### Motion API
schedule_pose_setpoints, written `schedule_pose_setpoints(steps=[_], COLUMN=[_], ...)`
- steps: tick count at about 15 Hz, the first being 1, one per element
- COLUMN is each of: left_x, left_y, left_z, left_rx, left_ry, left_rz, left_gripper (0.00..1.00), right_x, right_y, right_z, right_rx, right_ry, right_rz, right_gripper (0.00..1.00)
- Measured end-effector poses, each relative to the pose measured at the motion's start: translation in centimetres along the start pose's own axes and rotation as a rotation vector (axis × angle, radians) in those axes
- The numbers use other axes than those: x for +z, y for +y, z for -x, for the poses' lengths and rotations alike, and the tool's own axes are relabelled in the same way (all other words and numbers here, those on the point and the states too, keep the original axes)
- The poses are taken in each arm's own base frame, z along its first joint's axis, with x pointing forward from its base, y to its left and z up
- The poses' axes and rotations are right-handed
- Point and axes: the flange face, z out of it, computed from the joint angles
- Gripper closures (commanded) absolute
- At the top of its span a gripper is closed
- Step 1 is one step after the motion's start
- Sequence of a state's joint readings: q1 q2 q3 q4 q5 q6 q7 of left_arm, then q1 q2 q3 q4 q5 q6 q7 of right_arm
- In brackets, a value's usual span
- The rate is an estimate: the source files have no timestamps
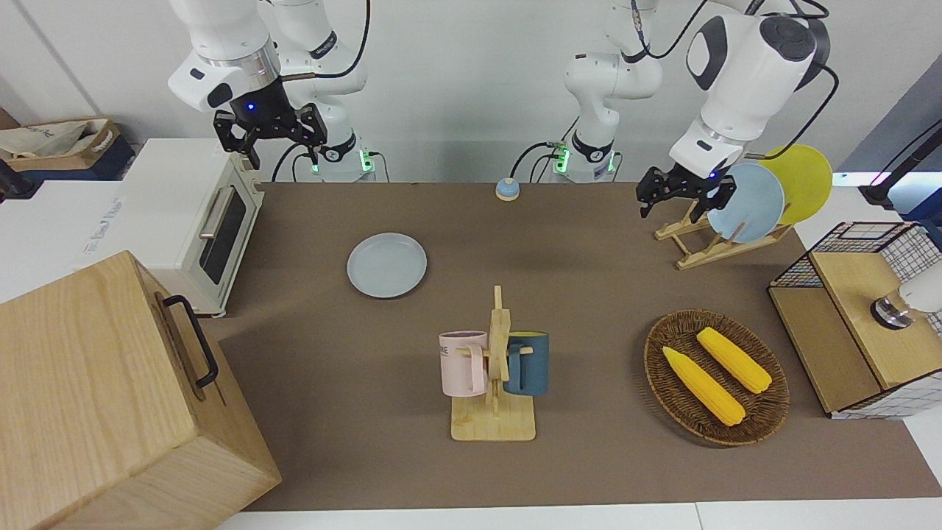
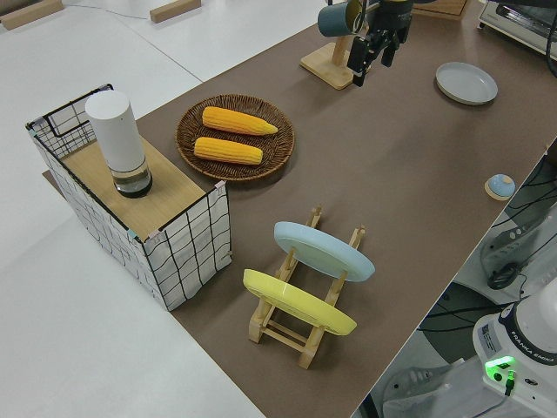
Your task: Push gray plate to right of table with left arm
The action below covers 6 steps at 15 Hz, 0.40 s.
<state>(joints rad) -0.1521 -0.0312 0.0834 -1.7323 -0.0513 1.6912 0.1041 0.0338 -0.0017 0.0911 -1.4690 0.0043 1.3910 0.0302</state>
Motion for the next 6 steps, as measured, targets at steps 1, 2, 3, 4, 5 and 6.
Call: schedule_pose_setpoints(steps=[1, 2, 3, 4, 5, 6], left_x=[-0.7, -1.4, -2.2, -2.8, -3.3, -3.6], left_y=[-0.6, -1.5, -2.5, -3.0, -3.4, -3.5], left_z=[0.1, 0.2, 0.4, 0.5, 0.7, 0.7], left_rx=[0.008, 0.01, 0.009, 0.007, 0.006, 0.005], left_ry=[0.005, 0.013, 0.016, 0.015, 0.015, 0.015], left_rz=[-0.001, -0.002, -0.006, -0.011, -0.015, -0.019], left_gripper=[0.0, 0.01, 0.0, 0.0, 0.0, 0.0], right_x=[0.0, 0.0, 0.0, 0.0, 0.0, 0.0], right_y=[0.0, 0.0, 0.0, 0.0, 0.0, 0.0], right_z=[0.0, 0.0, 0.0, 0.0, 0.0, 0.0], right_rx=[0.0, 0.0, 0.0, 0.0, 0.0, 0.0], right_ry=[0.0, 0.0, 0.0, 0.0, 0.0, 0.0], right_rz=[0.0, 0.0, 0.0, 0.0, 0.0, 0.0], right_gripper=[0.017, 0.017, 0.017, 0.017, 0.017, 0.017])
